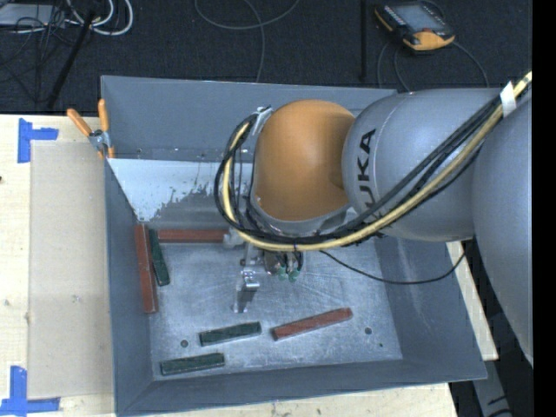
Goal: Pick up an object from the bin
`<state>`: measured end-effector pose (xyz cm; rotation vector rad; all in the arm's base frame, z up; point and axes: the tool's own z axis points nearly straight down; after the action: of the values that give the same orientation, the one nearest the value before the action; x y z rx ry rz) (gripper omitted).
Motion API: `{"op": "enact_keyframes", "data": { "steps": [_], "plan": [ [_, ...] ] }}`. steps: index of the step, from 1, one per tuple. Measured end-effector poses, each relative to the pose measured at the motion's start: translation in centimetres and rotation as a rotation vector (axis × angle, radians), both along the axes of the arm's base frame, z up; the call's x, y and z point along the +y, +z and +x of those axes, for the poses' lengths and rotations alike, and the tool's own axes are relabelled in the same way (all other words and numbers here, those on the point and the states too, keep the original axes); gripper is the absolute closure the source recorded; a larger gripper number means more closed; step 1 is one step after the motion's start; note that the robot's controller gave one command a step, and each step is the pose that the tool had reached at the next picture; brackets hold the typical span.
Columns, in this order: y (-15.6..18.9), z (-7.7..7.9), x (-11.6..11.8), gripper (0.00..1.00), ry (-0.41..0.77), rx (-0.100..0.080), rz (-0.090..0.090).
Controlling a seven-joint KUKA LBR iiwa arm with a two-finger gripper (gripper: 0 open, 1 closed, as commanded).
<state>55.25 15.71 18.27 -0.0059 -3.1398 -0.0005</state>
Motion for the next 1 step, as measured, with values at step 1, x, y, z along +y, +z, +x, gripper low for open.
{"op": "enact_keyframes", "data": {
  "steps": [1],
  "plan": [
    [-3.65,-1.24,-1.80,0.00,0.076,-0.006,0.001]
  ]
}}
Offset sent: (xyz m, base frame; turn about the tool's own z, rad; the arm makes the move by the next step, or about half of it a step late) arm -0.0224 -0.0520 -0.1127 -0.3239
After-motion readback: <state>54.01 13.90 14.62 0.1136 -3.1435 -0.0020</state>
